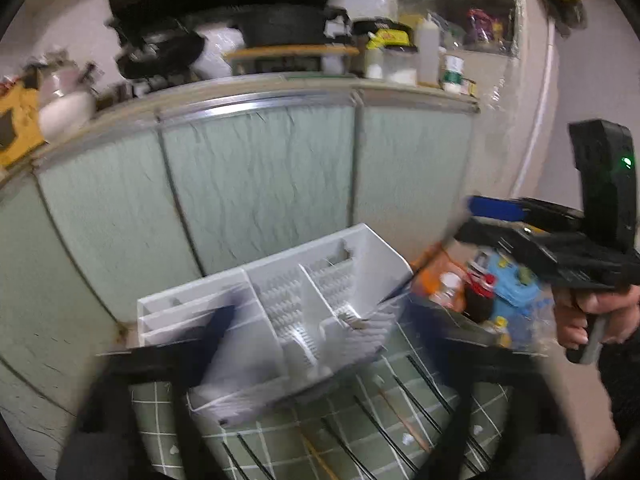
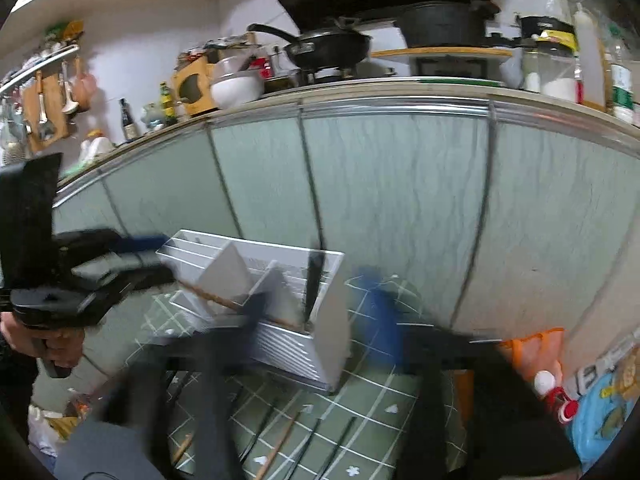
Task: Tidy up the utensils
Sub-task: 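Open the left tool and the right tool to drop chopsticks into the holder, then withdraw both tools from the holder back toward the chopstick row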
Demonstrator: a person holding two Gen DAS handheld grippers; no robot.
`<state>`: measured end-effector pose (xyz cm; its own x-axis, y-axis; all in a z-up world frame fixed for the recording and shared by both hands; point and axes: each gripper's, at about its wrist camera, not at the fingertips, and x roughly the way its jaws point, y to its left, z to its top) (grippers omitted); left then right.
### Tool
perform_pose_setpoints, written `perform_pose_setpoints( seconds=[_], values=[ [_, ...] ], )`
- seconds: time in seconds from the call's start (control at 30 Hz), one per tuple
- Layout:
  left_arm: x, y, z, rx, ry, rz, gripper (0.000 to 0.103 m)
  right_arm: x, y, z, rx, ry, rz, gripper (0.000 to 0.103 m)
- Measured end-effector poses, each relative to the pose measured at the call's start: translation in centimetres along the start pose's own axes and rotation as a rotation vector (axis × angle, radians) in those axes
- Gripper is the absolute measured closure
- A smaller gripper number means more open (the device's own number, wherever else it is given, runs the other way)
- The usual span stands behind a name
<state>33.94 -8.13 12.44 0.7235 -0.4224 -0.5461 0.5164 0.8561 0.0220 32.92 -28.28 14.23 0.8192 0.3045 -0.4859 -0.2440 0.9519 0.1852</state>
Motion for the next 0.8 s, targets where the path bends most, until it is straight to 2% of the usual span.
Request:
perform_pose_setpoints(
  seconds=[0.07, 0.1, 0.13, 0.37, 0.8],
  values=[
    [-0.8, -0.1, -0.2, 0.007, -0.03, 0.013, 0.005, -0.6, -0.1, -0.3, -0.005, -0.008, -0.018, 0.021],
    [-1.0, -0.1, -0.2, 0.006, -0.028, 0.021, 0.005, -0.8, -0.2, -0.5, -0.004, -0.009, -0.025, 0.011],
    [-1.1, -0.2, -0.3, 0.004, -0.024, 0.028, 0.005, -1.1, -0.2, -0.6, -0.007, -0.014, -0.033, 0.007],
    [-3.3, -0.6, -1.5, 0.019, -0.036, 0.057, 0.004, -2.1, 1.0, -1.7, -0.083, 0.022, -0.09, 0.007],
    [-7.6, -1.5, -4.3, 0.011, -0.057, 0.093, 0.004, -5.8, 2.5, -4.4, -0.085, 0.025, -0.117, 0.007]
  ],
)
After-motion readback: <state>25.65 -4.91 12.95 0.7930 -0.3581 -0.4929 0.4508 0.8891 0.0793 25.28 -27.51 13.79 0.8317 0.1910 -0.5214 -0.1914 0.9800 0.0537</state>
